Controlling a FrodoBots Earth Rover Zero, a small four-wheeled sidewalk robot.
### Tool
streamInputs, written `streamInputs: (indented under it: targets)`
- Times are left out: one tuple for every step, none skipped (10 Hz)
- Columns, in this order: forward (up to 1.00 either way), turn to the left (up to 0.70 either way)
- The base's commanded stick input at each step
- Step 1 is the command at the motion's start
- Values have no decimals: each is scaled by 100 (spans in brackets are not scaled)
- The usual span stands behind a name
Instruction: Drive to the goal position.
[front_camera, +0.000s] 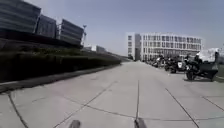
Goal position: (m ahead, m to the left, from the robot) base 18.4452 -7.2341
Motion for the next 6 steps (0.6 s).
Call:
streamInputs:
  targets:
    - [100, 1]
    - [100, 1]
    - [100, 1]
    - [100, 1]
    - [100, 1]
    - [100, -19]
